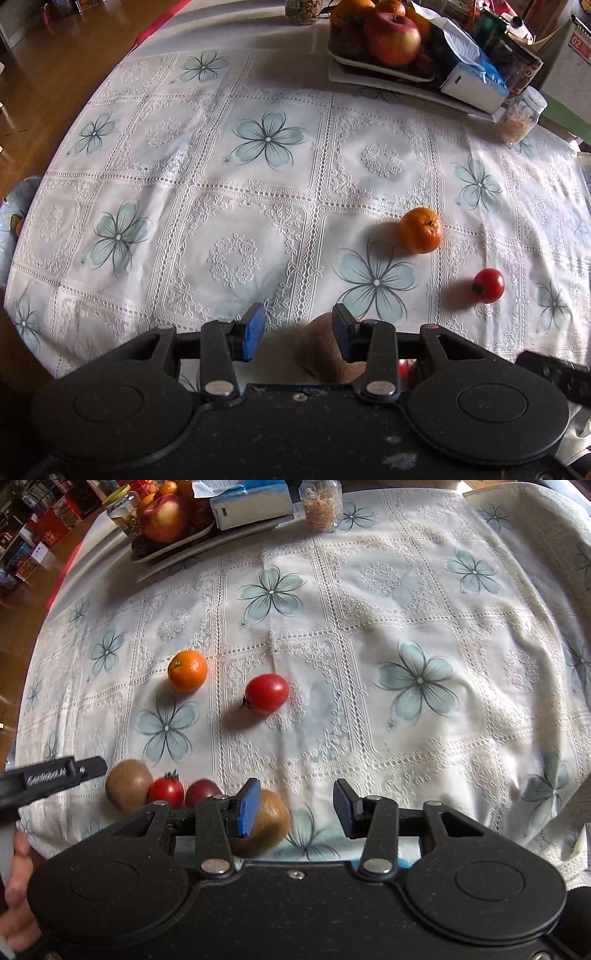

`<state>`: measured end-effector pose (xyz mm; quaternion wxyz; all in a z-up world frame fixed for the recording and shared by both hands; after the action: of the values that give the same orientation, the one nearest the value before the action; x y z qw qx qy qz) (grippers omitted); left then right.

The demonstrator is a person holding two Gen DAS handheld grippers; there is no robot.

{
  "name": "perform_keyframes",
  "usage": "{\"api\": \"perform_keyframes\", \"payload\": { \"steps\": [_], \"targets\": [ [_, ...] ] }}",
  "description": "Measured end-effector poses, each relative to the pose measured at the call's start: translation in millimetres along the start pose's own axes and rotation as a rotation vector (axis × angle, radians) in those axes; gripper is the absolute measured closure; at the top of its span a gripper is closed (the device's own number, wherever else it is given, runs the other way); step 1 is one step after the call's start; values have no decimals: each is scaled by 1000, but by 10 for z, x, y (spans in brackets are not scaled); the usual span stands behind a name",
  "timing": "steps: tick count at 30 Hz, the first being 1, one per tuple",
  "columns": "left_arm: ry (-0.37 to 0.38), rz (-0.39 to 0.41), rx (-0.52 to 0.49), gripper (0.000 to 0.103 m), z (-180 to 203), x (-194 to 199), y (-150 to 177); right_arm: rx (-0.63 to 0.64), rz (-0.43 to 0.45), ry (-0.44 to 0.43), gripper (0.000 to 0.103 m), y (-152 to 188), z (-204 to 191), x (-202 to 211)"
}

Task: Organize fruits
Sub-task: 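Close the left tool on a brown kiwi while the right tool grasps a red tomato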

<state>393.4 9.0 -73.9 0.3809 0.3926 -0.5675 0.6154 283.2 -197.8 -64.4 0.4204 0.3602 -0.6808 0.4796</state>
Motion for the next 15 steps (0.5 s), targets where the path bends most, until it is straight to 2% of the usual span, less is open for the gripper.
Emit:
{"api": "perform_keyframes", "payload": {
  "steps": [6,15],
  "targets": [
    [24,-32,32,63,-33,-4,5,-14,21,17,51,-265,-182,-194],
    [31,-19,30,63,-50,44,3,-4,9,56,51,-480,-346,-500]
  ]
}}
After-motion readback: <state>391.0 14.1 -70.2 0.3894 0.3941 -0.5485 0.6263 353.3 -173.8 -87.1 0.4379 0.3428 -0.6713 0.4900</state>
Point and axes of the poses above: each gripper's, at about its wrist camera, not at the fingertips, and x roughly against the way its jaws point, z to its right, y to its underside, the point moved 8 cm from there along -x, roughly the way its jaws point, and after that the axes turned 5 degrees about z, right-handed, at the moved point
